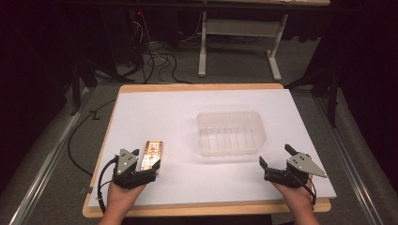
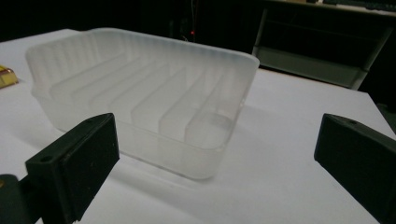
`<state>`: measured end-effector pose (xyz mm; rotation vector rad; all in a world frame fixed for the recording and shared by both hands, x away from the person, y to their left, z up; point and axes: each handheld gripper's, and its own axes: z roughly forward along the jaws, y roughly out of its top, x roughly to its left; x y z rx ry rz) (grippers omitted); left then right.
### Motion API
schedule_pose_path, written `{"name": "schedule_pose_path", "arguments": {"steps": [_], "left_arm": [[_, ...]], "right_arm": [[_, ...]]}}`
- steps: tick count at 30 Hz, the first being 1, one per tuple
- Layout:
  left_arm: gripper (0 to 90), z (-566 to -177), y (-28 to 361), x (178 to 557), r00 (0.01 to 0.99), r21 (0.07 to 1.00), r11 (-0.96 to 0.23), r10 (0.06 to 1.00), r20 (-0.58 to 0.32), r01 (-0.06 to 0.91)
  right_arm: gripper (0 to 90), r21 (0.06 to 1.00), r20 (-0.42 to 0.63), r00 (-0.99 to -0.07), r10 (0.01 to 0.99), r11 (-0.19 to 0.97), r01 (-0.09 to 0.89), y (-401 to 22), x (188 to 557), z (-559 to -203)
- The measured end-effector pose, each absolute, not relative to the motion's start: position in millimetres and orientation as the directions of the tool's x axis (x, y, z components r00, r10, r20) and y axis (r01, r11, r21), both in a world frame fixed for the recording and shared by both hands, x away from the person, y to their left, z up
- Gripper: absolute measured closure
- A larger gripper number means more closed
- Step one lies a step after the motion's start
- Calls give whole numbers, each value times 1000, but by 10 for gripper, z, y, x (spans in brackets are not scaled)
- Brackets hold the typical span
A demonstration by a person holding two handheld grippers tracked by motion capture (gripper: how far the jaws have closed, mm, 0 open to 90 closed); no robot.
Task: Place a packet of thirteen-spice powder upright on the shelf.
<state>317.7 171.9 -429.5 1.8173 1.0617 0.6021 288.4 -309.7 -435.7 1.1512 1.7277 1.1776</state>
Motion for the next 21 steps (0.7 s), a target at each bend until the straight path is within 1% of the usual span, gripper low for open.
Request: {"name": "schedule_pose_path", "arguments": {"steps": [3,9,13,14,17,20,21], "left_arm": [[157,-4317,1709,3209,506,880,-213,862,-36,425],[174,-4331,1682,3225,506,876,-217,862,-36,431],[219,-4335,1684,3218,502,873,-220,864,-32,436],[240,-4331,1693,3217,499,873,-215,866,-36,437],[354,-4315,1727,3221,485,877,-199,873,-44,437],[502,-4327,1756,3250,466,873,-190,884,-47,449],[568,-4336,1767,3265,466,871,-192,884,-47,453]], "right_arm": [[1,939,-72,-312,947,170,299,-3156,2919,-4411],[2,943,-76,-314,946,170,285,-3197,2898,-4398],[7,943,-76,-321,944,172,284,-3199,2898,-4400],[8,943,-74,-323,943,172,286,-3201,2902,-4401],[14,940,-75,-326,942,177,293,-3198,2910,-4408],[27,938,-71,-330,941,176,298,-3193,2912,-4415],[32,937,-77,-332,940,182,298,-3197,2916,-4417]]}}
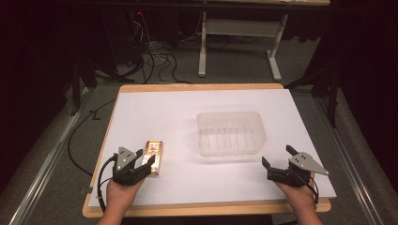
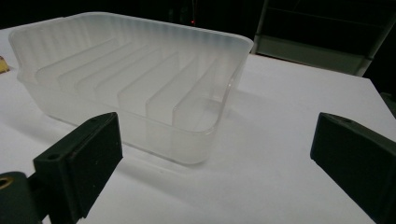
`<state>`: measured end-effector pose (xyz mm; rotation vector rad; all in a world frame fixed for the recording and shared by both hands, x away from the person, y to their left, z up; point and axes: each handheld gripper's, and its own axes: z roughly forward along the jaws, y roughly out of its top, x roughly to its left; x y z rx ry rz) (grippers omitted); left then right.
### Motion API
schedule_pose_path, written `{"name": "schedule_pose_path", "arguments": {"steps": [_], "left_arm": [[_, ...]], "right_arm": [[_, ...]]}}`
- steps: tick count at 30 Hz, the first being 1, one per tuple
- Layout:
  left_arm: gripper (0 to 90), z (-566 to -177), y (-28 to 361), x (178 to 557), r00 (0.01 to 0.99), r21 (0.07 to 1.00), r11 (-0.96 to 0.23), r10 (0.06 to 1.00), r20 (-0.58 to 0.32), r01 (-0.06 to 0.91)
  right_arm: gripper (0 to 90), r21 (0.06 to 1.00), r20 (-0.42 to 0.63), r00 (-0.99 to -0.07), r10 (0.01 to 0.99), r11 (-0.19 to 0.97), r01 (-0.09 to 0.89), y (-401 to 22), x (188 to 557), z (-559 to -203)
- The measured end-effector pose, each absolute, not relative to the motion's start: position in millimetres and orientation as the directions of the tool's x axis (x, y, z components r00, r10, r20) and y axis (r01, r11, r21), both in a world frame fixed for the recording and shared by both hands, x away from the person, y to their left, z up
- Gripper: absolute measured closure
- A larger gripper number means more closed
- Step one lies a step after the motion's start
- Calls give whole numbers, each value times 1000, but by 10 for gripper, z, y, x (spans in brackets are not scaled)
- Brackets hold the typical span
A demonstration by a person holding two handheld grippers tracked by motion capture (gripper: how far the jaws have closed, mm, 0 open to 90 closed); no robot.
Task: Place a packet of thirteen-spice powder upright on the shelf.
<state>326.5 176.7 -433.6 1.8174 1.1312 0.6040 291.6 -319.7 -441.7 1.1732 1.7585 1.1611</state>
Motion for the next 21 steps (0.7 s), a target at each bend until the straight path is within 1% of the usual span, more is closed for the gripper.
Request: {"name": "schedule_pose_path", "arguments": {"steps": [4,7,13,16,21], "left_arm": [[782,-4387,1799,3361,446,855,-189,893,-54,483],[896,-4425,1819,3459,415,838,-194,909,-42,510],[900,-4570,1840,3718,366,786,-232,930,7,573],[900,-4628,1849,3821,349,756,-263,936,49,599],[900,-4705,1872,3954,348,728,-265,937,40,632]], "right_arm": [[48,930,-63,-330,942,175,322,-3199,2922,-4431],[54,927,-62,-328,943,176,331,-3212,2935,-4443],[66,924,-61,-328,943,178,339,-3214,2944,-4452],[70,921,-61,-331,942,181,345,-3207,2959,-4459],[82,915,-59,-334,941,184,359,-3196,2973,-4474]]}}
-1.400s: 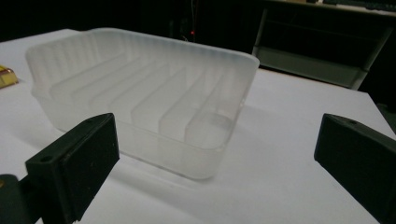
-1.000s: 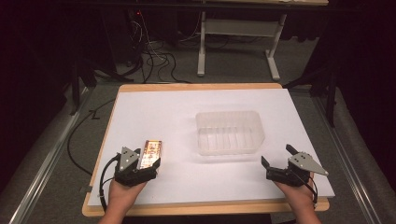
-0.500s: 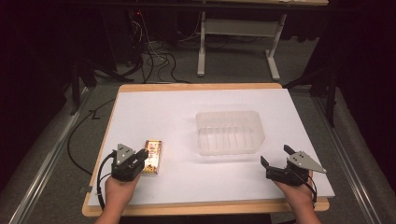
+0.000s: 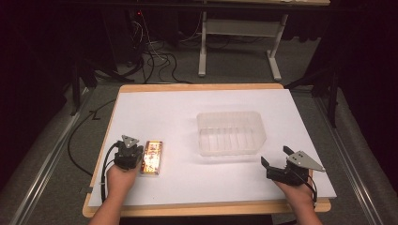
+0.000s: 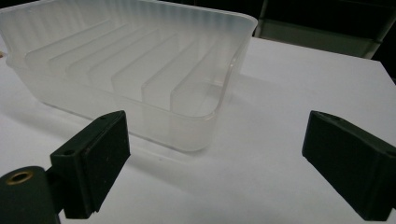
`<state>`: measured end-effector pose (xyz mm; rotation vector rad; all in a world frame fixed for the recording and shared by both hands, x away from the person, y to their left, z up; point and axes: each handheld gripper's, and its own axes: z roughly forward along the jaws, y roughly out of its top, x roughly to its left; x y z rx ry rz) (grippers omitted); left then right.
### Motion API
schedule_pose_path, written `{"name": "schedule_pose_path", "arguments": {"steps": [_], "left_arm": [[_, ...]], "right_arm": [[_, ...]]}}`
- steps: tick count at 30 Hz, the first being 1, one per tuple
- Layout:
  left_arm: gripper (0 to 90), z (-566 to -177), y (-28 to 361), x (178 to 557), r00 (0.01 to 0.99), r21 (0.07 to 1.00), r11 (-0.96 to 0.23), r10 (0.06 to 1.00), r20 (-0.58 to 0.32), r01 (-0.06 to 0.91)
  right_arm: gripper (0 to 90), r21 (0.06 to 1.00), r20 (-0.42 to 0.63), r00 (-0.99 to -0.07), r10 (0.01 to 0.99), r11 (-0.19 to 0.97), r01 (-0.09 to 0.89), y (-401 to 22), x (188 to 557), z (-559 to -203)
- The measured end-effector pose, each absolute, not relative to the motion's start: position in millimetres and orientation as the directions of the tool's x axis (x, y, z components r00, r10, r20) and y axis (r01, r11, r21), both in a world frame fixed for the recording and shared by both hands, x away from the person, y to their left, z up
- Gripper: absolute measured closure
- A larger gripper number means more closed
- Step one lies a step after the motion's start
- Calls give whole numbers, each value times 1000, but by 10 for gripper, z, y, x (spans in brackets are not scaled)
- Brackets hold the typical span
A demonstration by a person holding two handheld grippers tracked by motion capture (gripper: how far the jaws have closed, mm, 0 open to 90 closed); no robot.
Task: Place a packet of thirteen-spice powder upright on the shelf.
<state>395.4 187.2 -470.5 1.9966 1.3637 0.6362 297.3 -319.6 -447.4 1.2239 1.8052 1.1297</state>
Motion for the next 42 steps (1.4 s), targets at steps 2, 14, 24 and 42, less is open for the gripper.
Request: {"name": "schedule_pose_path", "arguments": {"steps": [2,14,24,42], "left_arm": [[900,-4718,1878,4001,352,715,-272,935,39,644],[900,-4674,1620,3947,450,724,-341,892,49,599],[816,-4564,1647,3841,474,749,-347,879,50,564],[198,-4255,1483,3741,565,554,-469,825,-3,688]], "right_arm": [[90,915,-57,-335,940,184,360,-3199,2972,-4477],[108,909,-53,-339,939,186,372,-3204,2977,-4491],[115,905,-47,-344,938,186,382,-3200,2977,-4500],[134,904,-40,-372,927,192,382,-3209,2971,-4487]]}}
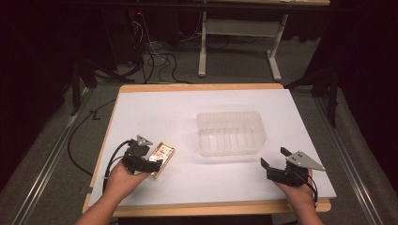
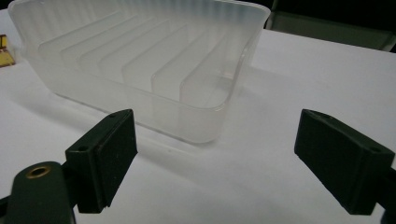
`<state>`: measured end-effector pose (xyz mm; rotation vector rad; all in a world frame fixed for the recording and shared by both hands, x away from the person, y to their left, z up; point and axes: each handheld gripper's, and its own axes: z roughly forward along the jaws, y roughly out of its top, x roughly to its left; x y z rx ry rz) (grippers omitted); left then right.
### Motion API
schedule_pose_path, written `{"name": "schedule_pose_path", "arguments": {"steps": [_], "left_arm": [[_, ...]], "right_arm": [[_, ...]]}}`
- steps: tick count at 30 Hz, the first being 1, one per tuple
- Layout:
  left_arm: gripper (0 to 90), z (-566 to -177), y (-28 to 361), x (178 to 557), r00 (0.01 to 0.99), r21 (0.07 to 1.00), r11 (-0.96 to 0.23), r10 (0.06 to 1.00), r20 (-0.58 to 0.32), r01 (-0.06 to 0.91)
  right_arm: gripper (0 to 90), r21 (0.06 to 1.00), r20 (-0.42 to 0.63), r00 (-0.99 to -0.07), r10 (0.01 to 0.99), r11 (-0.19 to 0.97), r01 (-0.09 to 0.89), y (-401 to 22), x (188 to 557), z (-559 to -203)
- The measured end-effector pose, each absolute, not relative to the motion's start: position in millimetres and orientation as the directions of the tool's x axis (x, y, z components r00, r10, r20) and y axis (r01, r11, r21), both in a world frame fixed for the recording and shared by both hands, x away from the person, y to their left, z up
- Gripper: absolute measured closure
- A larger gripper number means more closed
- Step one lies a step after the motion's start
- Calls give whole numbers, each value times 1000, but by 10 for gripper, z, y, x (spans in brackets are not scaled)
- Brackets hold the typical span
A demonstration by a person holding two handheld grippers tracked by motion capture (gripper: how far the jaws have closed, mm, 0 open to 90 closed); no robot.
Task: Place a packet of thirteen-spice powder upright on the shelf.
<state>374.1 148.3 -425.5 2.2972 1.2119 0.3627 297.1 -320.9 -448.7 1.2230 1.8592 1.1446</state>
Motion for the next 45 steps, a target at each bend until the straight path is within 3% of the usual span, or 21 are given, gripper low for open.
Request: {"name": "schedule_pose_path", "arguments": {"steps": [7,14,24,37,45], "left_arm": [[148,-4277,1371,3838,616,419,-561,788,7,713],[136,-4306,1280,3981,648,299,-609,760,-43,734],[147,-4426,1234,4146,656,157,-647,755,-12,746],[293,-4469,1203,4157,655,126,-647,756,-23,752],[317,-4434,1201,4119,650,148,-643,760,-1,751]], "right_arm": [[137,901,-38,-375,926,194,388,-3217,2977,-4498],[141,896,-38,-378,925,199,397,-3222,2985,-4509],[148,892,-33,-379,925,198,406,-3222,2986,-4517],[152,887,-30,-369,929,194,418,-3233,2996,-4528],[153,888,-20,-364,931,184,422,-3246,2996,-4528]]}}
